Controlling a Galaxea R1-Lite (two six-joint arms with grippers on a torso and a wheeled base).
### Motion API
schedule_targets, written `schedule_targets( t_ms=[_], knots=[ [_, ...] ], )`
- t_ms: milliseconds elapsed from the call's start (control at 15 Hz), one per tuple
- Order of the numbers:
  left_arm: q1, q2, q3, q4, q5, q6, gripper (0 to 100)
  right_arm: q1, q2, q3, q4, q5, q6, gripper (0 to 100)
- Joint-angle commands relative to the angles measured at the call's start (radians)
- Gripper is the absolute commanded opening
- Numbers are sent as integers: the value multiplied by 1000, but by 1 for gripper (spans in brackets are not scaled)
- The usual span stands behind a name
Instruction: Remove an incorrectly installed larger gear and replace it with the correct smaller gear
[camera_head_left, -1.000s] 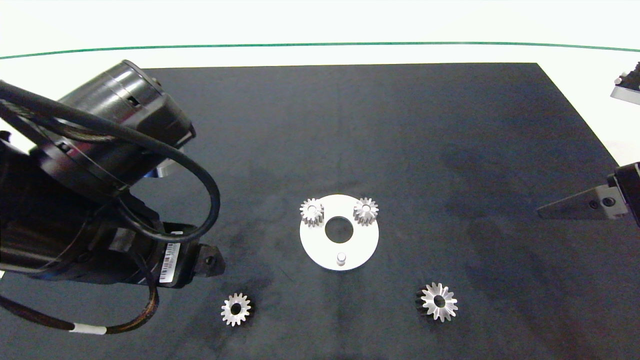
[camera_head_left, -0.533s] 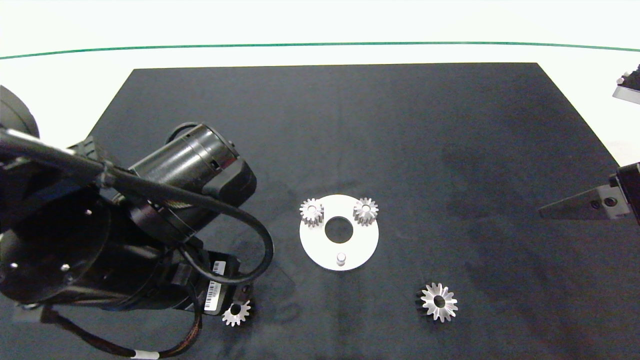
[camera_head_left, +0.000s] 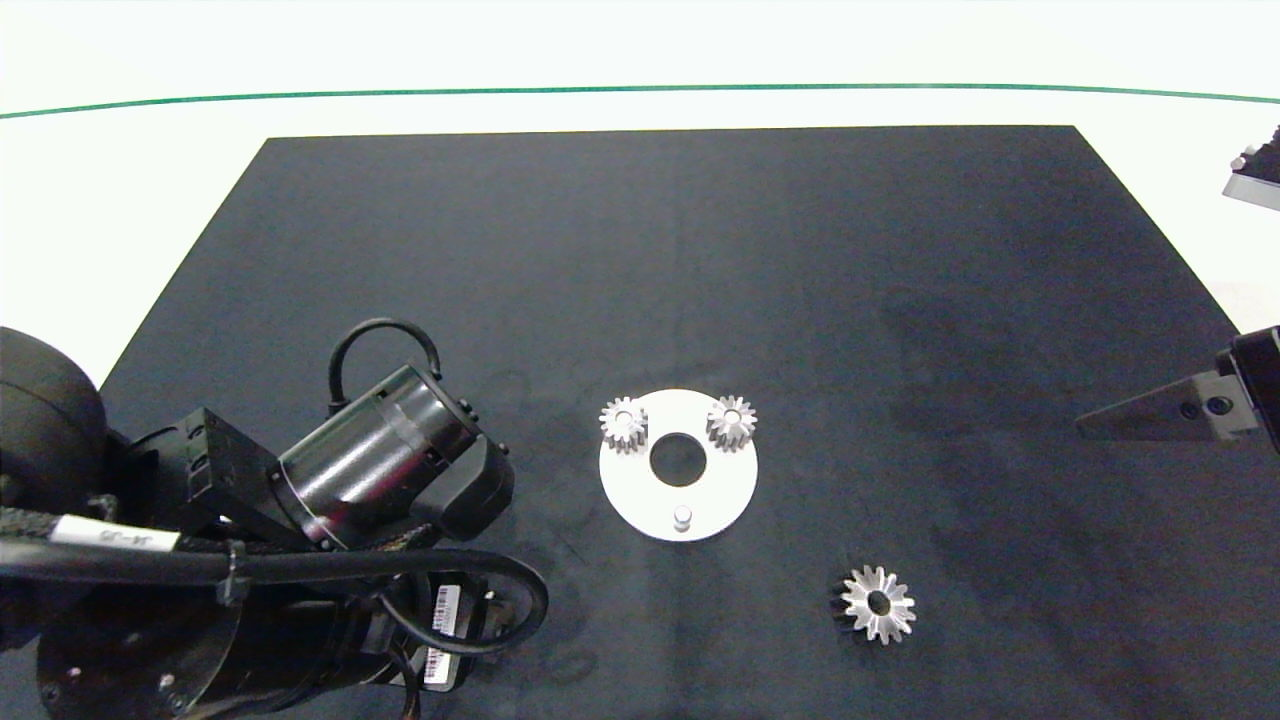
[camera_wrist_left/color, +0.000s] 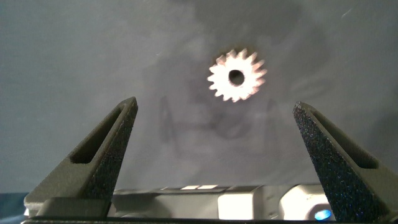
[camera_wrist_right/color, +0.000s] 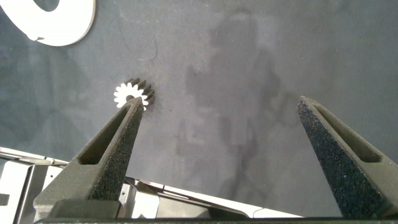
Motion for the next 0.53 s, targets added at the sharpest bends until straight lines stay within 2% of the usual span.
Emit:
schedule_targets(
  t_ms=[67,133,267,533],
  knots=[
    [1,1,16,-12,2,-38,100,0,2,0,4,0,1,100],
    [3,4,22,-28,2,-74,100,0,5,1,4,0,1,100],
    [4,13,42,-52,2,-106,100,0,5,1,4,0,-1,100],
    [4,47,65,-91,2,-121,100,0,8,3,4,0,1,100]
  ],
)
